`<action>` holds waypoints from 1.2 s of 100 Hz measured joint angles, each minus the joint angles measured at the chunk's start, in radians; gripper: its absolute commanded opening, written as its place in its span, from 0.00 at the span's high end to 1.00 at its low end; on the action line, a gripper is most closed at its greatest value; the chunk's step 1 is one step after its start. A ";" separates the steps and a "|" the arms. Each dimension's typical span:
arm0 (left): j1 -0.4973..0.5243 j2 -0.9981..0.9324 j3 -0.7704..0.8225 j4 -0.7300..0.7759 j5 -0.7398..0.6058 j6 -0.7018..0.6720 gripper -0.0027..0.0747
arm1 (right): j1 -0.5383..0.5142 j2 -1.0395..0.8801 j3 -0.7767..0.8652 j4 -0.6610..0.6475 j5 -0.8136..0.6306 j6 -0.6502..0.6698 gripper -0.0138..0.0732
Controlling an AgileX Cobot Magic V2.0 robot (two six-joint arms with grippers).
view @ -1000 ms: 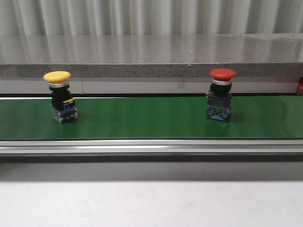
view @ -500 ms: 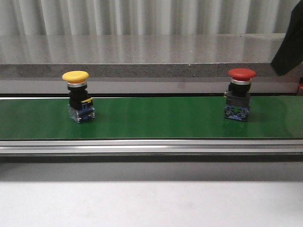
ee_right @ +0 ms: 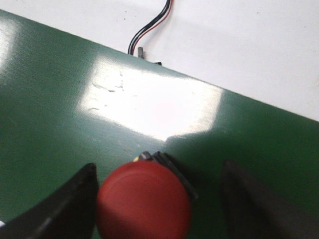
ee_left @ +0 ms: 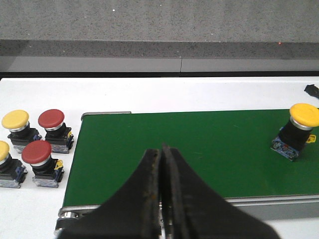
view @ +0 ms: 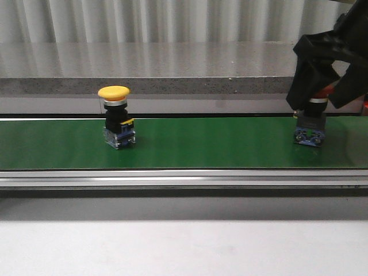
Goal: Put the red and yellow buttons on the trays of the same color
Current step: 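Carry the red button with the right gripper into the red tray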
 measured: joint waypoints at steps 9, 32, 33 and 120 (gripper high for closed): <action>0.000 0.000 0.000 0.000 0.000 0.000 0.99 | 0.000 0.006 -0.012 0.000 0.008 0.000 0.59; 0.000 0.000 0.000 0.000 0.000 0.000 0.99 | -0.041 0.006 -0.127 -0.007 0.141 0.000 0.61; 0.000 0.000 0.000 0.000 0.000 0.000 0.99 | -0.045 0.006 -0.138 -0.007 0.141 0.000 0.61; 0.000 0.000 0.000 0.000 0.000 0.000 0.99 | -0.749 0.184 -0.376 -0.038 0.049 0.085 0.61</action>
